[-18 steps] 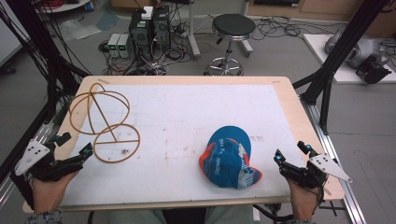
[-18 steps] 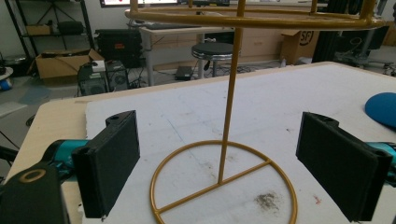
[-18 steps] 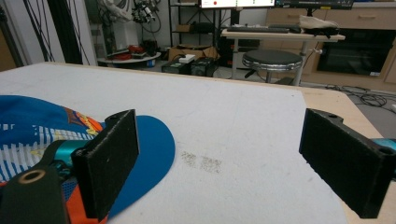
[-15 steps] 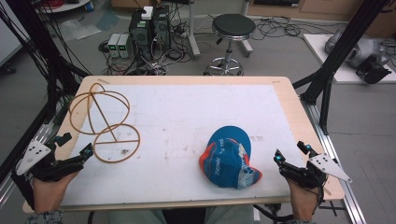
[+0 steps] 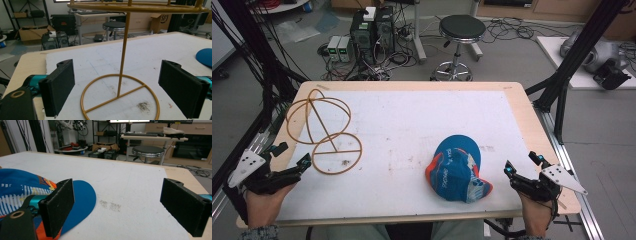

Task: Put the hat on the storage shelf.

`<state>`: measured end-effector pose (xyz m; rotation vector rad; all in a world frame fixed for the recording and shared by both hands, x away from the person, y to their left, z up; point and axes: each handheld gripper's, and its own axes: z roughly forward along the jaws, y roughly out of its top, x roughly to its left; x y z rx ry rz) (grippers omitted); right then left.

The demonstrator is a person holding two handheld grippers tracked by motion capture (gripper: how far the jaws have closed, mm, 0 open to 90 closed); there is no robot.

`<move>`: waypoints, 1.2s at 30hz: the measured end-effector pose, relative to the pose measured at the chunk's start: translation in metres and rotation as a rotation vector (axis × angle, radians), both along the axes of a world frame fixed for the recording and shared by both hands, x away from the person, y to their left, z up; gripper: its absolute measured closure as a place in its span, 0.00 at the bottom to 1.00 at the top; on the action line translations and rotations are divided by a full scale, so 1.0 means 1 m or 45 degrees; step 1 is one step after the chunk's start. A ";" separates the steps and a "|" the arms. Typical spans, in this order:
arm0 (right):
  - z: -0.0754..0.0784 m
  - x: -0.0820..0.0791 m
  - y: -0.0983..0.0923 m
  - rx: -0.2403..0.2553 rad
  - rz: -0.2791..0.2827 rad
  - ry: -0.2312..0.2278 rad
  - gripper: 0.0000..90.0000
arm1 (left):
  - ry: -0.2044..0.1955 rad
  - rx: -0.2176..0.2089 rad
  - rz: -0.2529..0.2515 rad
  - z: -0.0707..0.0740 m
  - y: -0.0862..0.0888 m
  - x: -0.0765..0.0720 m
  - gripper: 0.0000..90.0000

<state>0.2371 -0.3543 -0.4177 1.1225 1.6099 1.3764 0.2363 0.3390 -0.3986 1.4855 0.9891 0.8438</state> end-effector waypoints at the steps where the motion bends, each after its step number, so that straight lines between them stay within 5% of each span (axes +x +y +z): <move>1: 0.000 0.000 0.000 0.000 0.002 0.001 0.13 | 0.001 0.000 0.000 0.000 0.000 0.000 0.15; 23: 0.002 -0.003 0.004 0.012 0.057 -0.010 0.15 | 0.009 0.000 -0.001 0.000 0.000 0.000 0.15; 31: 0.007 -0.007 0.020 -0.007 0.185 -0.056 0.15 | 0.012 0.002 0.006 0.000 0.001 0.000 0.15; 32: 0.009 -0.009 0.026 0.021 0.263 -0.071 0.15 | 0.013 0.001 0.008 -0.001 0.001 0.000 0.15; 36: 0.014 -0.011 0.037 0.018 0.380 -0.094 0.15 | 0.015 0.002 0.011 -0.001 0.002 0.000 0.15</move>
